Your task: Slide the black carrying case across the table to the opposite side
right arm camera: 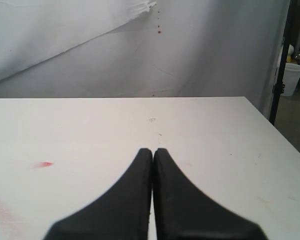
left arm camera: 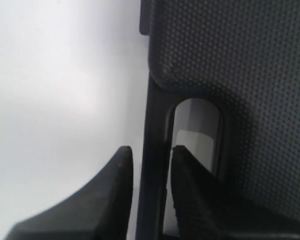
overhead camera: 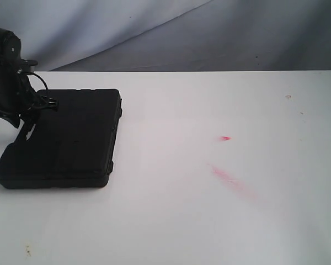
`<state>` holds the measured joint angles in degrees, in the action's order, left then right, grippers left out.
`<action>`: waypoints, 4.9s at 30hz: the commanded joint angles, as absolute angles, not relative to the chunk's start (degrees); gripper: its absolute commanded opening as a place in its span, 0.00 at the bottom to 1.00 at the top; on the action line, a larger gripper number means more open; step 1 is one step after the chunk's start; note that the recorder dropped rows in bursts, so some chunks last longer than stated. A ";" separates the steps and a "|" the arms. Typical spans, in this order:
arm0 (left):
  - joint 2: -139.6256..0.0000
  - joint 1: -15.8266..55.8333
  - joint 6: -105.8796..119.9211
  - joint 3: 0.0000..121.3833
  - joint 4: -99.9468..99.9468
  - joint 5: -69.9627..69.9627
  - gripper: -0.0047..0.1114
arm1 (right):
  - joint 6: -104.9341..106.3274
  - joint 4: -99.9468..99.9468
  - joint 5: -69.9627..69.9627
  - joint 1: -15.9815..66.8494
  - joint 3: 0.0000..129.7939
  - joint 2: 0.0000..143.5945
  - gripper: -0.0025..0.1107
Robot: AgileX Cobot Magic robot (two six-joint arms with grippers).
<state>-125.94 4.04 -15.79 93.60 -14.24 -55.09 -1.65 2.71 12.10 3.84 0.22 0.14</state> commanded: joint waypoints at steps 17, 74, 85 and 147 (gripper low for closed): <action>-123.38 3.88 -16.34 93.59 -13.85 -53.85 0.28 | -1.70 2.24 12.22 3.44 0.00 0.00 0.02; -9.63 3.99 -7.02 31.68 -6.28 -22.54 0.22 | -1.70 2.24 12.22 3.44 0.00 0.00 0.02; 0.00 3.99 -7.02 16.92 -4.99 -21.20 0.22 | -1.70 2.24 12.22 3.44 0.00 0.00 0.02; 0.00 3.99 -11.68 0.00 0.77 -15.37 0.22 | -1.70 2.24 12.22 3.44 0.00 0.00 0.02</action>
<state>-0.18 4.04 -10.98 0.26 1.03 -15.25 -1.65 2.71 12.10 3.84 0.22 0.14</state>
